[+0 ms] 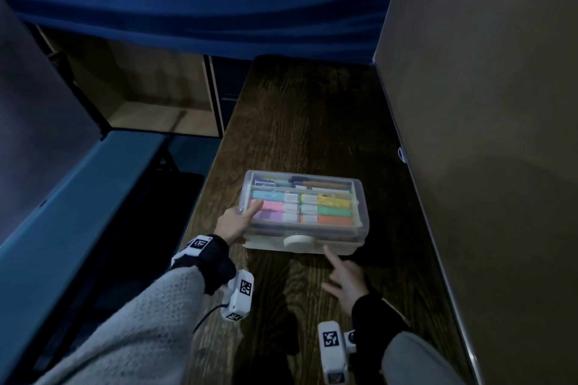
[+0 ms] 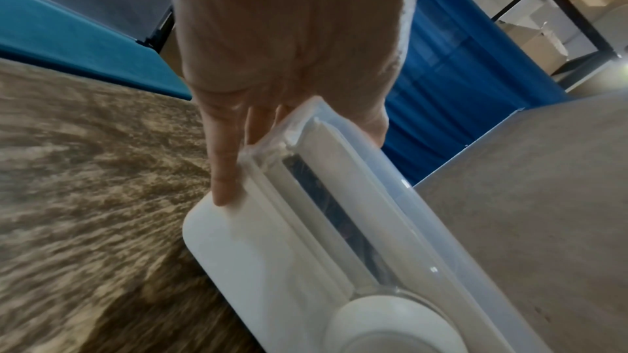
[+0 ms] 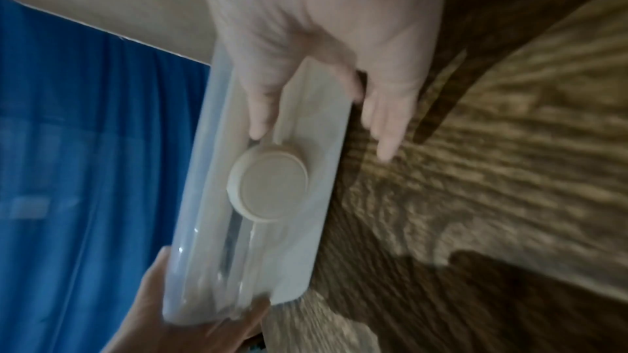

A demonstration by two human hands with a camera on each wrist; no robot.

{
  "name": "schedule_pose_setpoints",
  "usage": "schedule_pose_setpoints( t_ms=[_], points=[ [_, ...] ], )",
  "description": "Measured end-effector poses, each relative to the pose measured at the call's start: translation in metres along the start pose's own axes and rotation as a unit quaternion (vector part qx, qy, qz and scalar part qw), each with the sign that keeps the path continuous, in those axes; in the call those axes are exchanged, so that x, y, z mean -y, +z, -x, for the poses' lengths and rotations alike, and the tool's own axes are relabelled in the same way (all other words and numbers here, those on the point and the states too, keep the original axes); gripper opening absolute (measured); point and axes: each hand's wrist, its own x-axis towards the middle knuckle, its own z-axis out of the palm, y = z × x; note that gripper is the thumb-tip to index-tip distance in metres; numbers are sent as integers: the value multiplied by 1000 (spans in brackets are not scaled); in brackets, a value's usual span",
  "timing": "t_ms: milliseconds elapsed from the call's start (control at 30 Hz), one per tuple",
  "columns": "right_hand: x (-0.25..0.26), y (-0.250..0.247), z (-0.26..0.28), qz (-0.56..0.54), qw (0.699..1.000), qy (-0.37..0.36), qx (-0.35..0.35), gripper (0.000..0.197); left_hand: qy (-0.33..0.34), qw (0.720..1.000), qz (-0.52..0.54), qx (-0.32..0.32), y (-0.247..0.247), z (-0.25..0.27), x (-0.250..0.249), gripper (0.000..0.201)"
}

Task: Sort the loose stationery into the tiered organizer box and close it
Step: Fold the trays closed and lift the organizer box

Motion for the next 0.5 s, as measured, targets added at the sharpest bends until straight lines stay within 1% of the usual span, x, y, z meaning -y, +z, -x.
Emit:
schedule_pose_setpoints(
  t_ms=[67, 100, 133, 200, 267, 367, 433, 500],
  points=[
    [-8, 16, -1, 9, 996, 53, 77, 82, 3, 1000, 0, 14, -2, 1, -2, 73],
    [-7, 23, -2, 1, 992, 60, 109, 82, 4, 1000, -1, 15, -3, 1, -3, 73],
    [-4, 28, -4, -8, 989, 61, 135, 81, 6, 1000, -3, 13, -2, 1, -3, 73],
    [3, 34, -8, -27, 985, 67, 159, 77, 9, 1000, -7, 8, -1, 1, -3, 74],
    [8, 35, -8, -46, 981, 81, 168, 73, 6, 1000, -9, 4, 0, 2, -4, 76],
    [12, 37, -5, -42, 983, 76, 163, 68, -2, 1000, -3, 7, -1, 3, -5, 77],
    [14, 44, -1, -46, 986, 67, 143, 65, -2, 1000, 0, 6, -2, 4, -6, 77],
    [13, 53, 3, -65, 990, 59, 109, 71, -4, 1000, 9, 7, -1, 4, -4, 78]
  ],
)
